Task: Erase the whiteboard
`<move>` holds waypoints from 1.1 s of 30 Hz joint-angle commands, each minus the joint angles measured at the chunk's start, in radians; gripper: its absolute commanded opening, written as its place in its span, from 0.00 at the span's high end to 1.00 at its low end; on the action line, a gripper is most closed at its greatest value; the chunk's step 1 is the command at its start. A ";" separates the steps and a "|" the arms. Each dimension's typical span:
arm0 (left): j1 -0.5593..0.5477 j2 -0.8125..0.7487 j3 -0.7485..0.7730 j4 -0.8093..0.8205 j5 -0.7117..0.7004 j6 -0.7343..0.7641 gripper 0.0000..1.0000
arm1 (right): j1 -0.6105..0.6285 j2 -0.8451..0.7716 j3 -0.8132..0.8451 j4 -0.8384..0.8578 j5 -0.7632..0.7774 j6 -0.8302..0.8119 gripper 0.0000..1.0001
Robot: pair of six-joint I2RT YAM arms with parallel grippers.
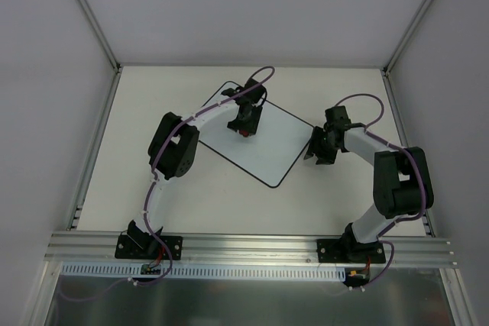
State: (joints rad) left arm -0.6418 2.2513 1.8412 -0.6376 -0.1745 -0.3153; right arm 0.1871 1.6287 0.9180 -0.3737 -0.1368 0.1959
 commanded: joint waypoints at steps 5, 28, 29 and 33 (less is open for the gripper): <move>-0.004 -0.044 0.003 0.050 0.073 0.084 0.46 | 0.005 -0.038 -0.013 -0.007 -0.015 -0.016 0.47; 0.140 0.066 0.133 0.055 0.078 0.048 0.81 | 0.005 -0.105 -0.065 -0.013 -0.037 -0.004 0.47; 0.146 0.070 0.148 0.055 0.060 0.053 0.80 | 0.006 -0.113 -0.080 -0.013 -0.038 -0.003 0.47; 0.165 0.102 0.202 0.055 0.050 0.084 0.78 | 0.005 -0.156 -0.113 -0.017 -0.043 0.003 0.47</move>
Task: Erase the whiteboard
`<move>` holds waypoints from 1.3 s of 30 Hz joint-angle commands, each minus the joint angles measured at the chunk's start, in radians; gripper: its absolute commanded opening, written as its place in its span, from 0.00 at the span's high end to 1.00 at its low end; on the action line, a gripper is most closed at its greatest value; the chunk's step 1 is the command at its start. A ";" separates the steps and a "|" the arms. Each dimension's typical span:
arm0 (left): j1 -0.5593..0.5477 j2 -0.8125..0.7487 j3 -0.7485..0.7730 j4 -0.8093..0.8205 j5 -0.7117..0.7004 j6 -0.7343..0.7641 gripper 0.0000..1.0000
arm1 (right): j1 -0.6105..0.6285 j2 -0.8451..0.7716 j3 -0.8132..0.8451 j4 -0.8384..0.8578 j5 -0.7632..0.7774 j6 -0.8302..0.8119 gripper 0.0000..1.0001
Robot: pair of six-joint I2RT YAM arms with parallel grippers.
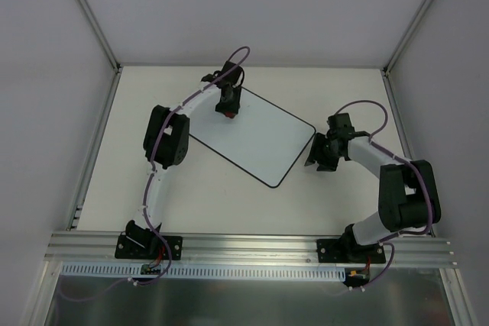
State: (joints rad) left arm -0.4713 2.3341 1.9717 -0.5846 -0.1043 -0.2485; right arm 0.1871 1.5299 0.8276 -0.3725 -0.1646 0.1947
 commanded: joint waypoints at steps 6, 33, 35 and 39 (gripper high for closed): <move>-0.006 0.103 0.194 0.000 0.058 0.072 0.78 | 0.005 -0.083 -0.047 -0.025 -0.016 0.005 0.47; -0.046 0.059 0.279 0.012 0.029 0.101 0.33 | 0.018 -0.148 0.010 -0.036 -0.013 -0.067 0.45; -0.049 0.051 0.289 0.037 0.058 0.107 0.35 | 0.018 -0.148 0.007 -0.036 -0.018 -0.072 0.44; -0.059 0.050 0.288 0.080 0.067 0.129 0.46 | 0.020 -0.146 -0.002 -0.036 -0.019 -0.072 0.44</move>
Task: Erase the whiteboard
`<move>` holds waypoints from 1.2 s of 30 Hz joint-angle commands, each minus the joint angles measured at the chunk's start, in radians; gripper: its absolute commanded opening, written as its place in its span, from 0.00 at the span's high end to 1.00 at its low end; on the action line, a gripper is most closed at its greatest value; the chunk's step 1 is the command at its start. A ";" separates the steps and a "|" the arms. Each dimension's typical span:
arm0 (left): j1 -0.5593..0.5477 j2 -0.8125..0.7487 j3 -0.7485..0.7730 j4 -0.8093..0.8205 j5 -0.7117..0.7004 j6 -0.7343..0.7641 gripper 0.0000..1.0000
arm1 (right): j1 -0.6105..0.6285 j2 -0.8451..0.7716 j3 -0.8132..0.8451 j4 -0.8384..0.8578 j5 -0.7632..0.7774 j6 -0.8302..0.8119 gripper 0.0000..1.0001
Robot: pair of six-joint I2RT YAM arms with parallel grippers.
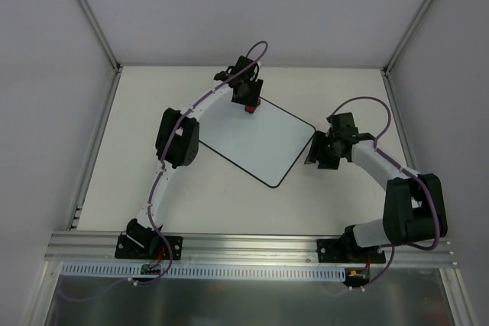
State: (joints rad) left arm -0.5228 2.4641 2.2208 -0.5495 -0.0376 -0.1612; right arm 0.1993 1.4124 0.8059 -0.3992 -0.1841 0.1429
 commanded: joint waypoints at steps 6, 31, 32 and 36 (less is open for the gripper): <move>-0.019 -0.041 0.043 0.072 0.004 0.043 0.53 | 0.006 -0.029 0.015 -0.007 -0.002 -0.023 0.44; -0.032 0.044 0.048 0.120 0.028 0.020 0.69 | 0.008 -0.015 -0.007 -0.006 -0.018 -0.002 0.44; -0.031 0.033 0.022 0.120 0.027 0.011 0.69 | 0.008 -0.015 -0.007 -0.006 -0.020 0.000 0.44; -0.031 0.030 -0.024 0.109 0.035 -0.011 0.68 | 0.008 -0.013 -0.001 -0.004 -0.021 0.003 0.44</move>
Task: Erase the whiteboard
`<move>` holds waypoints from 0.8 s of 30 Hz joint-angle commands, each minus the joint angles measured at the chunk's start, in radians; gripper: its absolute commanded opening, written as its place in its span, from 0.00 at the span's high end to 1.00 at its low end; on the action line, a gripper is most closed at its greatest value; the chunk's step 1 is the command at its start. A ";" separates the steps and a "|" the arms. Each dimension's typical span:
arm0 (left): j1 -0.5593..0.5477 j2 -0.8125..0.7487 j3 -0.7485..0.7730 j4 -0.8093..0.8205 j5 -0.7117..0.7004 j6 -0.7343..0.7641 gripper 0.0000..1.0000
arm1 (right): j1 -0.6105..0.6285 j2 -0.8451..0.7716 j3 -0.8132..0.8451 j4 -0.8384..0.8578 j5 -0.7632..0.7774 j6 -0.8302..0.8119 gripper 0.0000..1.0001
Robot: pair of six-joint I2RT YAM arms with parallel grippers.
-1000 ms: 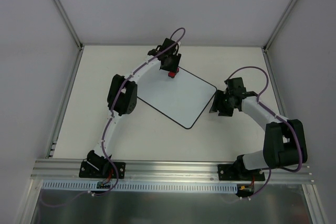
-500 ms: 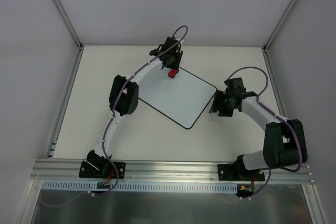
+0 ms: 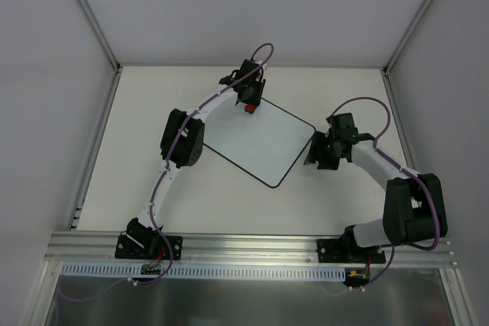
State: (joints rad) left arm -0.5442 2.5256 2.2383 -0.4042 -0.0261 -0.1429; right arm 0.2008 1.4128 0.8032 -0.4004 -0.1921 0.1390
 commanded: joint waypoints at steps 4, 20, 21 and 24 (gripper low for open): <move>-0.013 -0.013 -0.025 -0.085 0.032 -0.046 0.68 | 0.006 -0.012 0.001 -0.003 -0.012 0.008 0.44; 0.047 -0.082 -0.167 -0.248 -0.308 -0.026 0.75 | 0.006 0.028 0.024 0.011 -0.039 0.014 0.44; 0.052 -0.085 -0.181 -0.246 -0.296 -0.026 0.76 | 0.005 0.035 0.028 0.017 -0.047 0.016 0.43; 0.047 -0.085 -0.155 -0.246 -0.211 -0.012 0.78 | 0.006 0.051 0.040 0.021 -0.046 0.013 0.44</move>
State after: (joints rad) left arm -0.5140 2.4363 2.1082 -0.5014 -0.2649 -0.1837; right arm 0.2008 1.4490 0.8040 -0.3931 -0.2180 0.1452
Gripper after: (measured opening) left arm 0.233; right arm 0.565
